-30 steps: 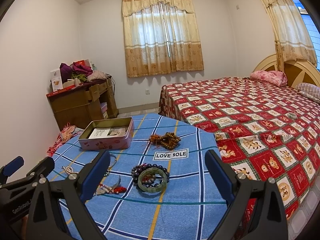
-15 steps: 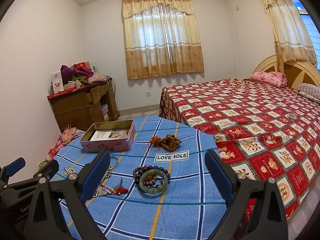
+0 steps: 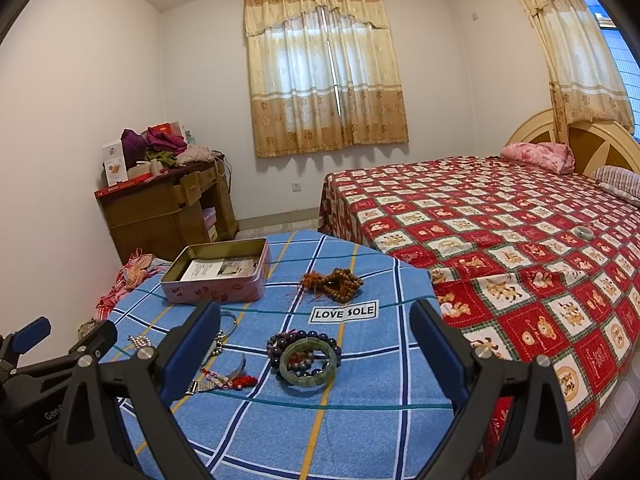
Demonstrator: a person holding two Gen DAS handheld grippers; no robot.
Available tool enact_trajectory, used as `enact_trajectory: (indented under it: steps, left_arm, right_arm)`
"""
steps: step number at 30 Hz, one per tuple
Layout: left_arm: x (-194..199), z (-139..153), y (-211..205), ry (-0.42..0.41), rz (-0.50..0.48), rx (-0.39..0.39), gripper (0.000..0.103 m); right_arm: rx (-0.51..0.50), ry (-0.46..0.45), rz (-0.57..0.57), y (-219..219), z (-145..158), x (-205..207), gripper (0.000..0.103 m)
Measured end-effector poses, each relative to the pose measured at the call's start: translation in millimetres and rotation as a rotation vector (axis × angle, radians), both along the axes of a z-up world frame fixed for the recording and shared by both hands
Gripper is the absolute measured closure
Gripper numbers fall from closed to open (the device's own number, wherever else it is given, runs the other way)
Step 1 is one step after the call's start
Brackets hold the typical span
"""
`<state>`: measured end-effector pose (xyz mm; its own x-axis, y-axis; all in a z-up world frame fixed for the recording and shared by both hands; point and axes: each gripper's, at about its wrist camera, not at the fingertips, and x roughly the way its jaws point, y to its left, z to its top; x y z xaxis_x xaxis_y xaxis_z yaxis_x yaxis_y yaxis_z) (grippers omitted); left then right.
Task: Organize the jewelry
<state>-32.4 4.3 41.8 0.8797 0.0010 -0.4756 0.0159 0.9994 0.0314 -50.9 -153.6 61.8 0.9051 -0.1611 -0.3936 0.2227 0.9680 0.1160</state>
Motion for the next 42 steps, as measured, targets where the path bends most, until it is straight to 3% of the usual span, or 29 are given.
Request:
enact_trajectory:
  steps: [32,36,39,42]
  left_arm:
    - [11,-7,1,0.034,0.016,0.013,0.001]
    - [18,-14,5,0.068,0.004,0.007,0.001]
    - [30,-29,7,0.148,-0.018,0.027,0.001]
    - [45,-49,14,0.269,-0.047,-0.004,0.001]
  right_arm:
    - [0.017,0.03,0.002,-1,-8,8,0.006]
    - [0.047,0.093,0.005,-9,-17,20,0.006]
    - [0.063,0.197,0.044,-16,-33,39,0.007]
    - [0.104,0.305,0.111,-23,-51,58,0.016]
